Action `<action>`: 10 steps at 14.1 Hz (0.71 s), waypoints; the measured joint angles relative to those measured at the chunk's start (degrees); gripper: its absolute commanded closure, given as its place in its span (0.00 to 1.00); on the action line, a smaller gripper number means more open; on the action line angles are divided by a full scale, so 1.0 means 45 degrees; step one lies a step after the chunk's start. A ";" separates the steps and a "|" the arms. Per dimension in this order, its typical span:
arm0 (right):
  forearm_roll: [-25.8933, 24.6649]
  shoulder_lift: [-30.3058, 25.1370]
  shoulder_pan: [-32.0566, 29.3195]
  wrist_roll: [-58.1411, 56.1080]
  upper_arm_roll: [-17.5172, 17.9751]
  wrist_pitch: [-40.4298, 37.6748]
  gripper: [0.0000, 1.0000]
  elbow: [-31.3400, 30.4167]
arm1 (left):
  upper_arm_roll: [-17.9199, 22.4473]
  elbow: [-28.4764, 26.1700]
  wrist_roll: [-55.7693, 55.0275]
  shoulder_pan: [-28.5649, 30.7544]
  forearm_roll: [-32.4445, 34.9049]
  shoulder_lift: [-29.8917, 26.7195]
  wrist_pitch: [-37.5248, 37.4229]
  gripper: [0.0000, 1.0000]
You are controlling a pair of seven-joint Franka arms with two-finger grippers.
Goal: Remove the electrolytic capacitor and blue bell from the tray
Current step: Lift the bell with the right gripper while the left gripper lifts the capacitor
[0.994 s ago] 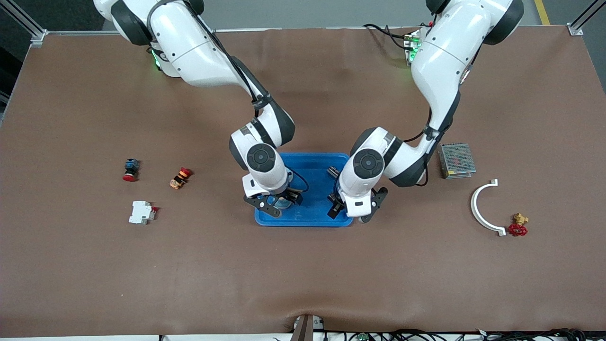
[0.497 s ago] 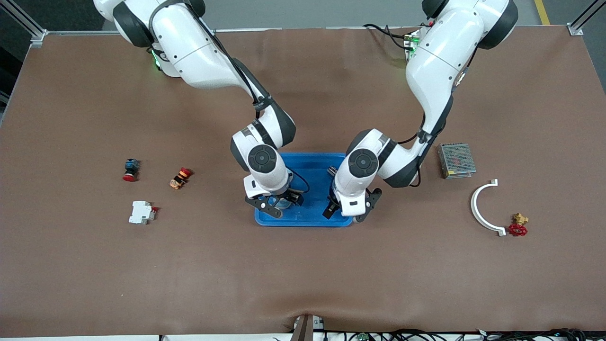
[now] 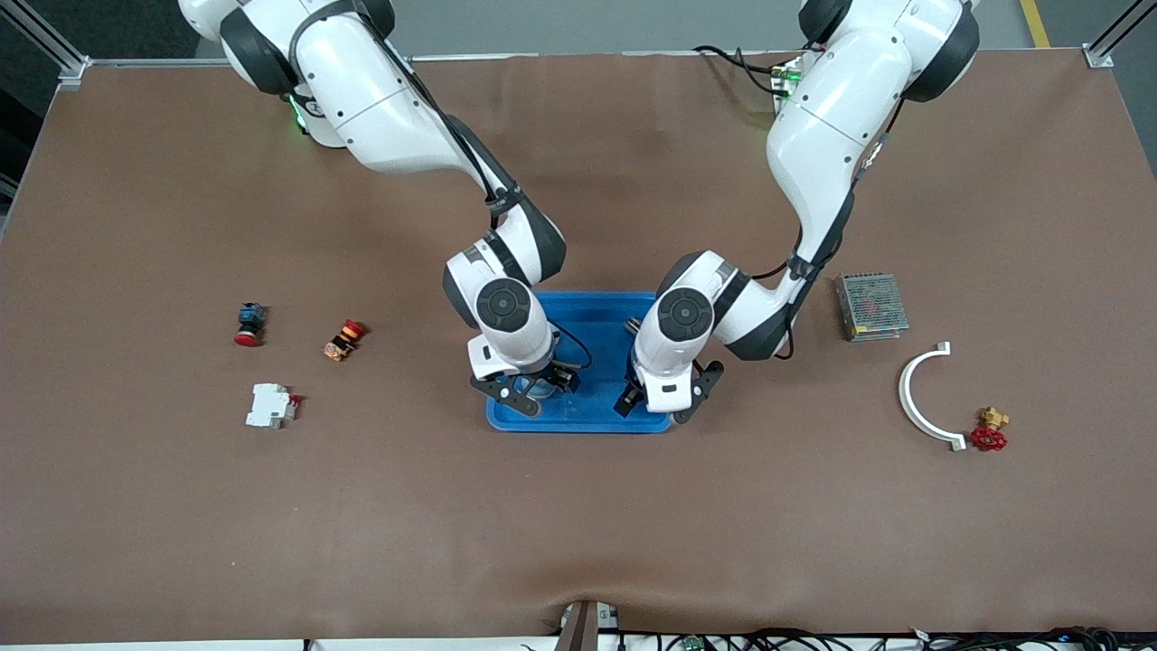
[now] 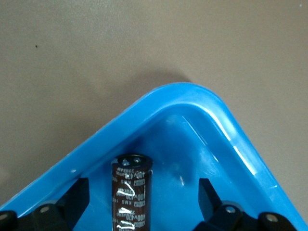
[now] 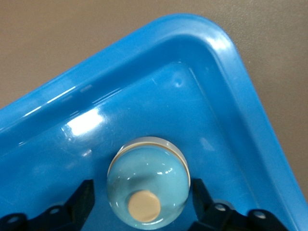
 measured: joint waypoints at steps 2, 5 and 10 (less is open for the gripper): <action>0.0000 0.0011 0.0001 -0.0051 -0.0001 0.0000 1.00 0.0062 | 0.0167 0.0014 -0.0008 -0.0183 0.0000 0.0002 0.0000 0.14; 0.0001 0.0013 0.0001 -0.0051 -0.0005 -0.0001 1.00 0.0131 | 0.0230 0.0035 -0.0084 -0.0230 0.0000 0.0001 0.0002 0.64; 0.0001 0.0006 -0.0042 -0.0058 -0.0139 -0.0877 1.00 0.0716 | 0.0261 0.0130 -0.0084 -0.0230 0.0001 -0.0031 -0.0014 0.94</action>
